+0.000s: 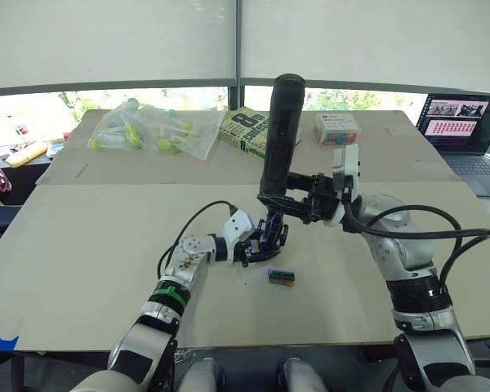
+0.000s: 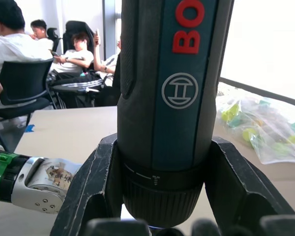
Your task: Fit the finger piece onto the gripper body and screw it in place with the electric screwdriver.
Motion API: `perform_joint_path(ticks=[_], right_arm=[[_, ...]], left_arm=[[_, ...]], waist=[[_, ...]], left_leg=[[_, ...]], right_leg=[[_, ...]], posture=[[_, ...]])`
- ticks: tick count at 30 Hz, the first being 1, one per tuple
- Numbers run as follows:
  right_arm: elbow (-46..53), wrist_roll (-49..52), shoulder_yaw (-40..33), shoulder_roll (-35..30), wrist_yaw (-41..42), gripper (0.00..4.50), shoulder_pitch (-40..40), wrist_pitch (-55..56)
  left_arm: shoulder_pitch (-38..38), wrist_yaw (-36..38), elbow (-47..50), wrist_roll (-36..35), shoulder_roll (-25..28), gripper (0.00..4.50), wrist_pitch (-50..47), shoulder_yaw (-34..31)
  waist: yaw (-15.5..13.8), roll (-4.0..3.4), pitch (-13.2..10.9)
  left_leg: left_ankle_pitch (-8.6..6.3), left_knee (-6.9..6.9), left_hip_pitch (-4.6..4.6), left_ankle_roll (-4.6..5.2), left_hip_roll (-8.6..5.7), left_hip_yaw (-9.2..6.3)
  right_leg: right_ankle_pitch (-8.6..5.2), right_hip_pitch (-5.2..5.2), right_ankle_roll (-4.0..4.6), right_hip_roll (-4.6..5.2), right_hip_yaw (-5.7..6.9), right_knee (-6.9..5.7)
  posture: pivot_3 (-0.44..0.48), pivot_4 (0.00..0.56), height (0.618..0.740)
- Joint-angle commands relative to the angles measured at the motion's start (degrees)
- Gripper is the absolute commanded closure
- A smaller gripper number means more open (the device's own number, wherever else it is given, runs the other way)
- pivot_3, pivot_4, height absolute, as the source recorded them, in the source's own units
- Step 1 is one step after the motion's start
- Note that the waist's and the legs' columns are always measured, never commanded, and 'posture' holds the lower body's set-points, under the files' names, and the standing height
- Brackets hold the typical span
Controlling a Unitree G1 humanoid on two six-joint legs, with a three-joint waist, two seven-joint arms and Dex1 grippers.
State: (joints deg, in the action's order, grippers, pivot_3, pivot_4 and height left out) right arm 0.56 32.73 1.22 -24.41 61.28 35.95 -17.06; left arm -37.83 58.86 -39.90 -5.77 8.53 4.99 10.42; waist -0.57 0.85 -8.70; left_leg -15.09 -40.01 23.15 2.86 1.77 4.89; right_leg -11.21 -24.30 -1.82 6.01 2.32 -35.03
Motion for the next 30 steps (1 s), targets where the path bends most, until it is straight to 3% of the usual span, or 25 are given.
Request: perform_joint_path(ticks=[1, 22, 26, 27, 30], right_arm=[[1.6, 5.2, -3.7, -0.3, 3.7, 2.56, 2.8, 0.1], [0.9, 7.3, -7.6, 1.1, 6.2, 2.56, 4.1, 1.9], [1.4, 8.1, -8.7, 0.8, 6.2, 2.56, 4.5, 1.5], [1.7, 8.4, -9.0, 0.8, 6.2, 2.56, 4.6, 1.4], [2.4, 9.3, -9.8, 0.2, 6.0, 2.56, 4.9, 0.9]], left_arm=[[1.3, 0.2, 0.2, 0.8, 0.0, 2.09, -1.2, 1.1], [2.1, -1.0, 0.4, 0.4, 0.1, 2.09, -2.1, 0.4], [2.2, -3.3, 0.7, 0.5, 0.6, 0.33, -1.2, -0.6], [2.4, -3.2, 1.1, 0.2, 1.0, 0.09, -1.4, -0.8], [3.9, -1.8, 3.5, -0.2, 2.9, 0.09, -1.9, -0.9]], waist=[[0.0, 0.0, 0.0], [0.0, -0.01, 0.0], [0.0, -0.01, 0.0], [0.0, -0.01, 0.0], [0.3, -0.01, 0.0]], left_leg=[[0.0, 0.0, 0.06, 0.0, -0.01, 0.0], [-0.05, -0.01, 0.14, 0.08, -0.05, 0.01], [-0.05, -0.01, 0.13, 0.08, -0.05, 0.01], [-0.05, 0.0, 0.13, 0.08, -0.04, 0.01], [-0.05, 0.01, 0.11, 0.08, -0.03, 0.01]], right_leg=[[0.0, -0.06, 0.0, 0.0, 0.0, 0.0], [0.0, -0.11, -0.01, 0.06, 0.01, 0.01], [0.0, -0.11, -0.01, 0.06, 0.01, 0.01], [0.0, -0.11, -0.01, 0.06, 0.01, 0.0], [0.0, -0.12, -0.01, 0.06, 0.01, -0.01]], posture=[[0.0, 0.15, 0.74], [0.0, 0.15, 0.74], [0.0, 0.15, 0.74], [0.0, 0.15, 0.74], [0.0, 0.15, 0.74]])
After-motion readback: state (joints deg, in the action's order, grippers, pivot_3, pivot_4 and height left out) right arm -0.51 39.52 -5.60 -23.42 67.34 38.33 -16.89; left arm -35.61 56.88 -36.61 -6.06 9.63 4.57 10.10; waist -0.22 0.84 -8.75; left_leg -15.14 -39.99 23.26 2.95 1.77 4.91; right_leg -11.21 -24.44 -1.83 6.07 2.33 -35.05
